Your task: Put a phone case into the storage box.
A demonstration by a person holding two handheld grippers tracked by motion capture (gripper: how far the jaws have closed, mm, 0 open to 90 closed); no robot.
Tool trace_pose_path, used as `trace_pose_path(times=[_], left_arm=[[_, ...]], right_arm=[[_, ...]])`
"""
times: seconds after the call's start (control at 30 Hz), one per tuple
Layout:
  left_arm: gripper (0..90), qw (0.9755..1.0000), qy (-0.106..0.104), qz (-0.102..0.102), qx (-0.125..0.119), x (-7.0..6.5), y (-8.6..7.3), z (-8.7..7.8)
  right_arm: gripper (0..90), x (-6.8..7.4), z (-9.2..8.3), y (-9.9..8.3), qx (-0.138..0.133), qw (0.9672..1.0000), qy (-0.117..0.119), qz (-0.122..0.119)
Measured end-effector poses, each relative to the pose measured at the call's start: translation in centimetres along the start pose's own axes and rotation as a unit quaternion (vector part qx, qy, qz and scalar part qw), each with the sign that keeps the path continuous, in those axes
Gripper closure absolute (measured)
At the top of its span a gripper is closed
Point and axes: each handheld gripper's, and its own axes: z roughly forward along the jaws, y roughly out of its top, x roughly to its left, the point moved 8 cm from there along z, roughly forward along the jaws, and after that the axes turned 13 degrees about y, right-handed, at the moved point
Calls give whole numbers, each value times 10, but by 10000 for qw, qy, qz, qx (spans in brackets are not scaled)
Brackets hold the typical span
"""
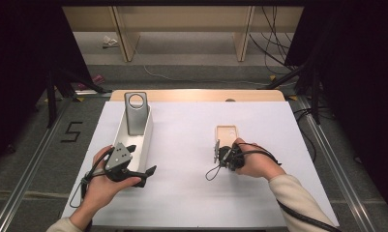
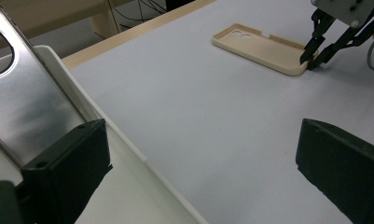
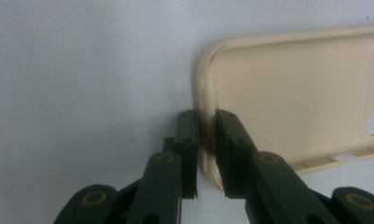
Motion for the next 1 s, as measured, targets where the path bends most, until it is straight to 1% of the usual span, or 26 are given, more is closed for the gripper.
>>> trace_pose_path(times=[0.1,0.37,0.57,0.6,0.67,0.7,0.77,0.83,0.9,0.93,1.0], left_arm=[[25,10000,7,-8,0,0,0,0],[28,10000,7,-14,0,0,0,0],[30,10000,14,-12,4,0,0,0],[31,10000,11,-17,3,0,0,0],[32,10000,17,-8,14,0,0,0],[34,10000,23,-7,21,0,0,0],[35,10000,26,-2,24,0,-1,0],[37,10000,29,-1,24,1,-1,0],[38,10000,24,-3,24,0,-1,0],[38,10000,25,-4,24,1,-1,0],[41,10000,31,-5,24,1,-1,0]], right_arm=[[817,0,1,1,-72,10000,-9,-45],[843,1,0,0,-12,10000,-17,-15],[854,1,0,0,-63,10000,-2,-29],[855,1,0,-1,-71,10000,12,5],[858,0,0,-1,-102,9999,-9,-34],[859,0,0,0,-139,9999,10,-26],[861,1,-1,-2,-106,9999,12,30],[864,1,-1,-2,-183,9998,51,53],[866,0,-2,-2,-254,9997,28,67],[867,1,-3,-3,-269,9996,63,67],[870,1,-6,-3,-386,9992,33,117]])
